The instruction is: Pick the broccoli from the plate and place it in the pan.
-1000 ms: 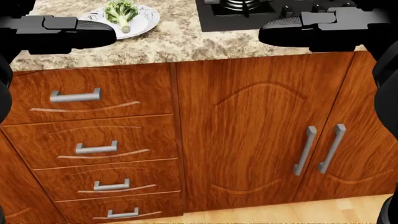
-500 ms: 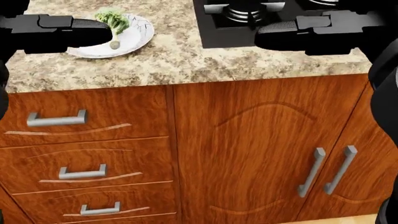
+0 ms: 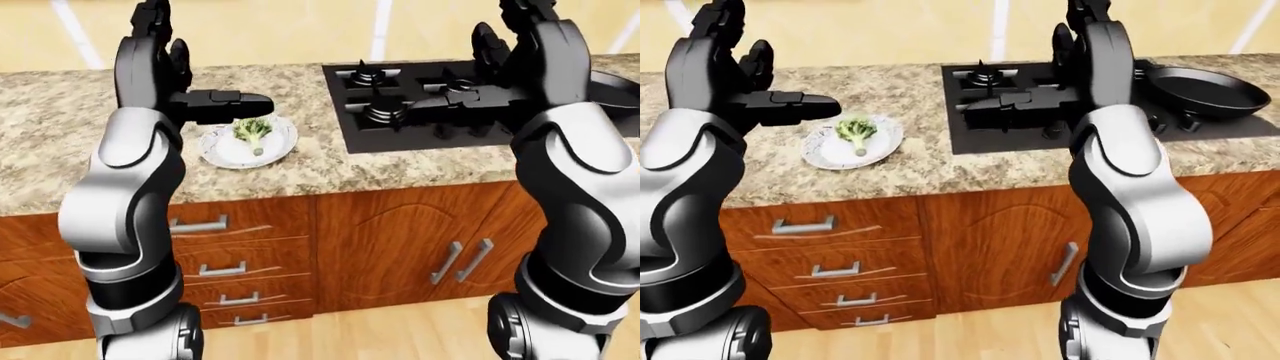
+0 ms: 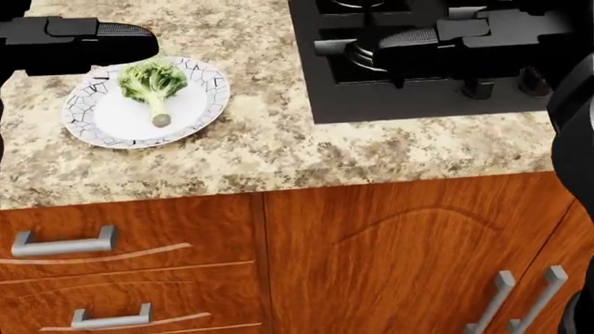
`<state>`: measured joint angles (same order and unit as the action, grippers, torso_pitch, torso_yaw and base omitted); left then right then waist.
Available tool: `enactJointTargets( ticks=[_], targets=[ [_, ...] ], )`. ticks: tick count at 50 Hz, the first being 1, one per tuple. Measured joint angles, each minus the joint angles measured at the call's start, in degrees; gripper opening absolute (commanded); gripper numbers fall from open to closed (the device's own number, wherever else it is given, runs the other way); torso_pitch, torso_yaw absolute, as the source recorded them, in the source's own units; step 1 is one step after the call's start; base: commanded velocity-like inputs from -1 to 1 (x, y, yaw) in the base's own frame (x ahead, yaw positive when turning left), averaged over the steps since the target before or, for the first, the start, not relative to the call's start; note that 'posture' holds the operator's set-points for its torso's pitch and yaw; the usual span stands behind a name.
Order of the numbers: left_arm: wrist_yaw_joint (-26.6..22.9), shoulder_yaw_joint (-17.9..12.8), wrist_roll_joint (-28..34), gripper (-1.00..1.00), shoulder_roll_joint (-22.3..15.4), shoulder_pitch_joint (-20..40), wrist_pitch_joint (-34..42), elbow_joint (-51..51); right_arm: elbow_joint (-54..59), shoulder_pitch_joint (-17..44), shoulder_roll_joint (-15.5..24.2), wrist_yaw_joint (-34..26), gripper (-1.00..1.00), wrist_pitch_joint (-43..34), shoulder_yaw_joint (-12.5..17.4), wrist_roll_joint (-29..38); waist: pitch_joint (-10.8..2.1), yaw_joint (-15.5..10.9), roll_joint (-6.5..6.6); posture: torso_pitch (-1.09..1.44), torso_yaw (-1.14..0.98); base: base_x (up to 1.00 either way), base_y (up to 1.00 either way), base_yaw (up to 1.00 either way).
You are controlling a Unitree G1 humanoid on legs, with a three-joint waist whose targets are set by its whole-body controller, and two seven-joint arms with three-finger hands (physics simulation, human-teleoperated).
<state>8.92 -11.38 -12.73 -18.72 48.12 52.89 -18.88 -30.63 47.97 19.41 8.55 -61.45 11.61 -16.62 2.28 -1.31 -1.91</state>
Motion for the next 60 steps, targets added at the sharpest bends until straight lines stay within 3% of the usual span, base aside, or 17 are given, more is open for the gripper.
enactJointTargets(
  ticks=[1,3,6,11,15,16,18,22,25,27,33,35,39,41,44,51,60],
  targets=[
    [0.0,0.0,0.0,1.00,0.0,0.2,-0.1,0.1,0.0,0.1,0.1,0.0,1.00,-0.1,0.0,0.0,-0.19,0.0,-1.22,0.00,0.00,0.23,0.00,0.00],
    [0.0,0.6,-0.1,1.00,0.6,-0.3,0.1,-0.1,0.2,-0.5,0.2,0.1,1.00,-0.2,0.5,0.1,0.69,0.9,-0.40,0.00,0.00,0.23,0.00,0.00],
    [-0.5,1.7,-0.8,1.00,0.9,-0.5,1.1,0.6,1.2,-1.2,0.2,0.5,1.00,-1.0,0.9,0.6,0.74,1.5,-0.74,0.00,0.00,0.24,0.00,0.00],
    [-0.4,0.9,-0.6,1.00,0.6,0.0,0.8,-0.2,0.6,-0.7,0.3,0.3,1.00,-0.2,0.6,0.6,0.65,1.6,2.11,0.00,0.00,0.23,0.00,0.00],
    [-0.2,0.7,-0.4,1.00,0.3,0.3,0.0,-0.5,0.6,-0.5,0.1,0.1,1.00,0.3,0.5,0.7,-0.03,2.0,5.51,0.00,0.00,0.22,0.00,0.00],
    [-0.2,0.4,-0.3,1.00,0.2,0.0,-0.1,-0.3,0.8,-0.9,-0.3,0.0,1.00,0.4,0.2,0.7,0.21,1.5,4.83,0.00,0.00,0.20,0.00,0.00],
    [0.1,-0.1,-0.1,1.00,0.3,-0.9,0.4,0.4,1.3,-1.4,-0.5,-0.4,1.00,0.0,-0.7,0.3,0.81,1.1,5.15,0.00,0.00,0.20,0.00,0.00],
    [0.3,0.0,0.0,1.00,0.2,-0.2,1.2,0.4,1.1,-0.8,-0.2,-0.5,1.00,-0.4,-0.3,0.1,0.37,1.0,3.95,0.00,0.00,0.07,0.00,0.00],
    [0.2,0.2,-0.1,1.00,0.1,0.5,0.2,-0.7,0.3,-0.2,0.0,-0.3,1.00,0.3,0.2,0.5,1.55,0.7,1.71,0.00,0.00,0.00,0.00,0.00],
    [0.1,0.2,-0.1,1.00,0.3,0.3,-0.2,-0.5,0.5,-0.2,0.1,-0.3,1.00,0.5,0.1,0.7,1.52,0.5,-0.26,0.00,0.00,0.00,0.00,0.00],
    [-0.3,1.4,-0.5,1.00,1.0,-0.6,1.2,1.5,2.4,-1.0,0.1,-0.1,1.00,-1.6,-0.2,1.9,1.51,0.8,1.67,0.00,0.00,-0.01,0.00,0.00],
    [-0.3,1.3,-0.5,1.00,0.9,-0.4,1.1,1.1,2.0,-0.9,0.0,-0.2,1.00,-1.9,-0.2,2.1,0.68,1.0,1.97,0.00,0.00,-0.23,0.00,0.00],
    [-0.4,1.4,-0.6,1.00,0.9,0.1,0.5,0.4,1.7,-0.9,0.0,-0.6,1.00,-1.4,0.3,2.5,-0.59,1.6,1.24,0.00,0.00,-0.18,0.00,0.00],
    [-0.3,1.0,-0.6,1.00,0.7,0.2,0.4,-0.3,1.5,-0.5,0.0,-0.7,1.00,-1.0,0.2,2.6,0.49,1.7,1.52,0.00,0.00,0.00,0.00,0.00],
    [-0.1,0.4,-0.3,1.00,0.3,0.2,0.2,-0.4,0.5,0.2,-0.2,-0.9,1.00,-1.0,-0.1,2.5,0.85,2.0,3.54,0.00,0.00,0.00,0.00,0.00],
    [0.3,0.2,0.2,1.00,0.3,-0.3,0.6,0.3,1.0,-0.2,-0.5,-1.4,1.00,-1.4,-0.6,2.0,0.84,0.8,-0.08,0.00,0.00,0.00,0.00,0.00],
    [-1.7,2.0,1.3,1.00,1.2,-1.5,-0.7,1.0,1.3,-0.6,-0.1,-1.4,1.00,-0.8,0.2,2.3,0.70,0.9,1.15,0.00,0.00,0.00,0.00,0.00]
  ],
)
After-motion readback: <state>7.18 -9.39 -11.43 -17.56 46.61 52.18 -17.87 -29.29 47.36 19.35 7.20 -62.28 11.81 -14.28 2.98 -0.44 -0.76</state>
